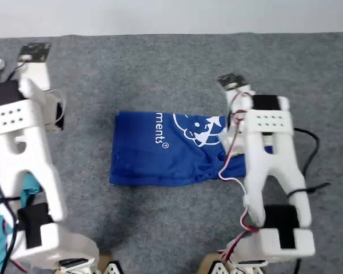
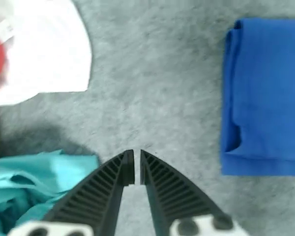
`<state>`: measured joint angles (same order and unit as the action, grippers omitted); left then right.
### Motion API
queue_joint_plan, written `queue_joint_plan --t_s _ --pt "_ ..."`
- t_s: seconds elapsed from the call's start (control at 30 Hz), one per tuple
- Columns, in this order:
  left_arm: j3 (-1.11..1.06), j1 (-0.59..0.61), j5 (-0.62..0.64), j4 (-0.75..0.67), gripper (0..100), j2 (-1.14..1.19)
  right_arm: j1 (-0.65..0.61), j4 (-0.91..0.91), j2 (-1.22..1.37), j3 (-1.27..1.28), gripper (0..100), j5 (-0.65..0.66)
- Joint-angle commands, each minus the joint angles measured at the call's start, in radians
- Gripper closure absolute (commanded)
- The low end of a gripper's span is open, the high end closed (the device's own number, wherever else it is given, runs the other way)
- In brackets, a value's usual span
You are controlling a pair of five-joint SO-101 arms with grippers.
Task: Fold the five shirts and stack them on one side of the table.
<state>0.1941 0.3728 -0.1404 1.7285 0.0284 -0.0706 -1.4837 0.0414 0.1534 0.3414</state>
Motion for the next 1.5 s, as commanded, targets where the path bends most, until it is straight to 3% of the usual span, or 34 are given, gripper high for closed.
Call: queue_joint_plan --t_s 0.0,0.47,0.9,1.1,1.27,1.47 --pt "-0.027 0.058 -0.040 0.025 97 -0.097 -0.039 0.035 0.061 -0.048 98.8 -0.014" --pt "-0.176 0.081 -0.074 0.025 97 -0.276 -0.153 0.147 0.266 -0.054 98.8 -0.046" --pt "-0.182 0.069 -0.074 0.025 97 -0.275 -0.156 0.010 -0.008 -0.072 98.8 -0.043" --pt "-0.243 -0.103 -0.072 0.023 97 -0.273 -0.130 -0.022 -0.065 -0.068 98.8 0.005" --pt "-0.371 -0.311 -0.066 -0.089 97 -0.229 0.005 -0.016 -0.044 -0.066 98.8 0.006" --pt "-0.406 -0.423 -0.028 -0.210 97 -0.008 0.183 0.033 0.056 -0.066 98.8 0.084"
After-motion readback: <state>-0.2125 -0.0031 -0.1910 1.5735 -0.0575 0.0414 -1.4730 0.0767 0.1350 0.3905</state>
